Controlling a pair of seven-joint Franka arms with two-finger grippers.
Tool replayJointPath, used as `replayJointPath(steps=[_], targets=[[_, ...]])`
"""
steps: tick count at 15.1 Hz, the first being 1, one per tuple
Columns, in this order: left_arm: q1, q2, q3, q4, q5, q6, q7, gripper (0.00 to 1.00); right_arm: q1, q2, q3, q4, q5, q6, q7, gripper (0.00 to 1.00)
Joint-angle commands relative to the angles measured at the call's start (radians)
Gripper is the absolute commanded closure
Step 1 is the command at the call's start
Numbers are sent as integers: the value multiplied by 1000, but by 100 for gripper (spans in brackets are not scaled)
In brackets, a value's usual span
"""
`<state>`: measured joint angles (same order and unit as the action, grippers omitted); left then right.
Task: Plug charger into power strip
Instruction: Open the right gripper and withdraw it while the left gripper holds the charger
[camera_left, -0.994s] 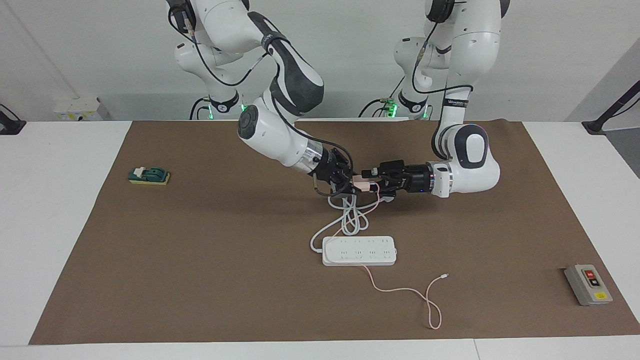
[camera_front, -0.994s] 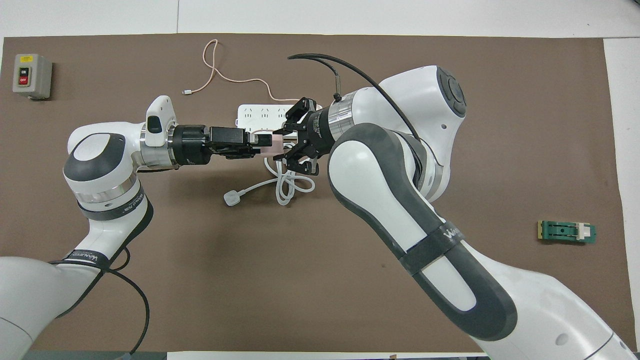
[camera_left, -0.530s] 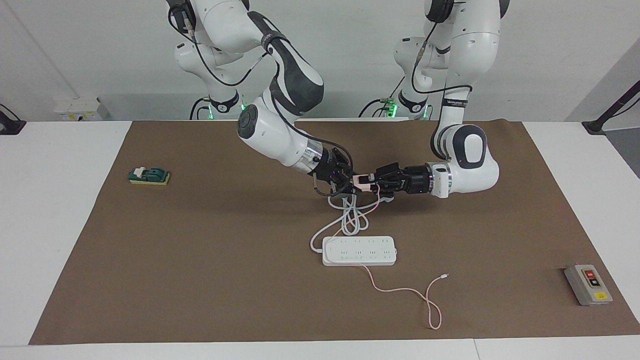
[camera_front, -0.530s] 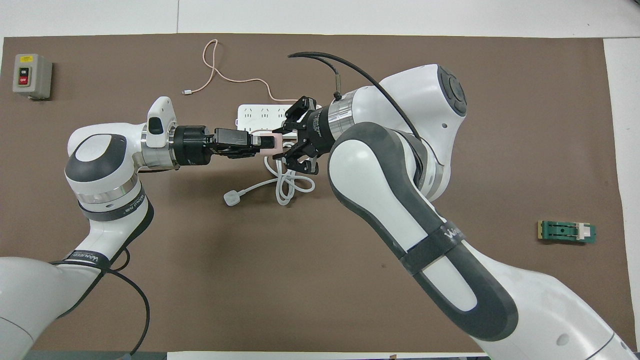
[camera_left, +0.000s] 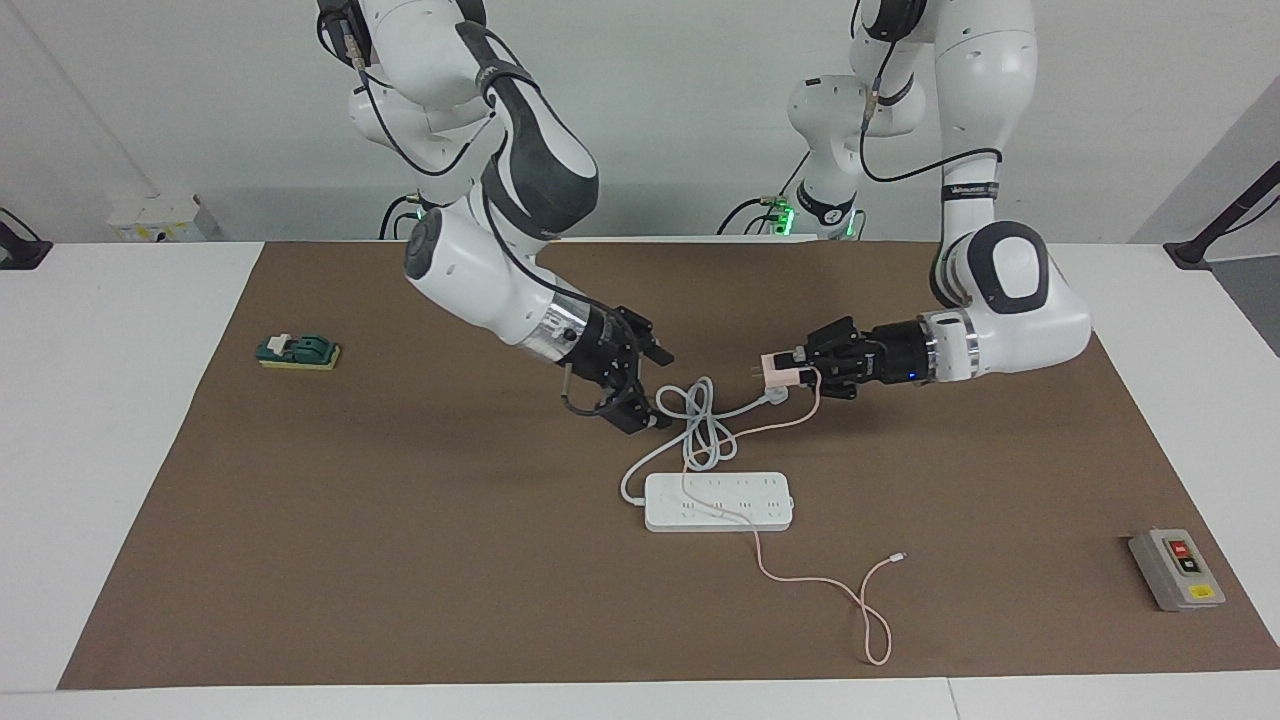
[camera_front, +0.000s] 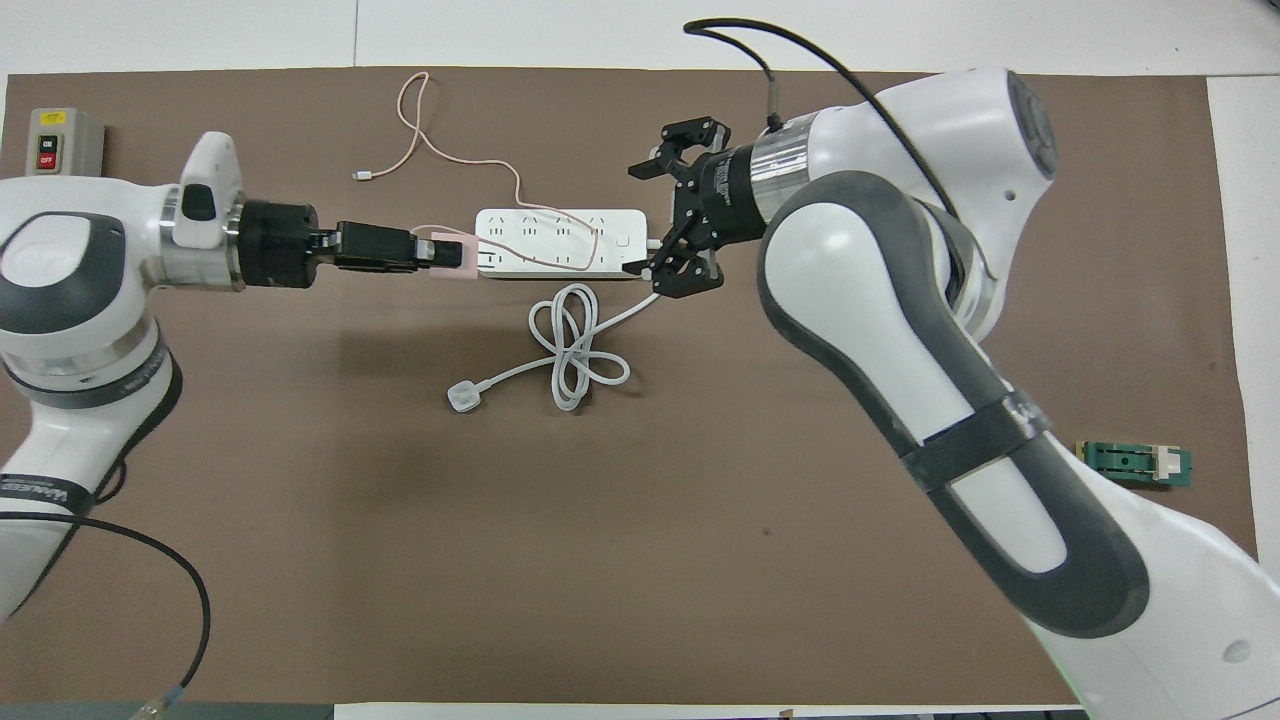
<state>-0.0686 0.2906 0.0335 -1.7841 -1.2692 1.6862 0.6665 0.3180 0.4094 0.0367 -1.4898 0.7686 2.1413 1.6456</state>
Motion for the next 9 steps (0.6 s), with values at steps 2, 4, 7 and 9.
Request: replayJointPath(steps=[2,4,7,9], targets=[[46,15,-3,153,300,-31,-24,100,-83,-47,6,22,-182,-115,-137,0],[52,30,-3,196,460,-10,-10,100,-157,-81,-1,22,-207,-246,-334,0],[20,74,-7,258,715,166,74,100,-247,-138,-1,26,-371,-410,-763,0],[-22,79,-6,258,766,260,166,100,-266,-171,-3,26,-483,-472,-1028,0]])
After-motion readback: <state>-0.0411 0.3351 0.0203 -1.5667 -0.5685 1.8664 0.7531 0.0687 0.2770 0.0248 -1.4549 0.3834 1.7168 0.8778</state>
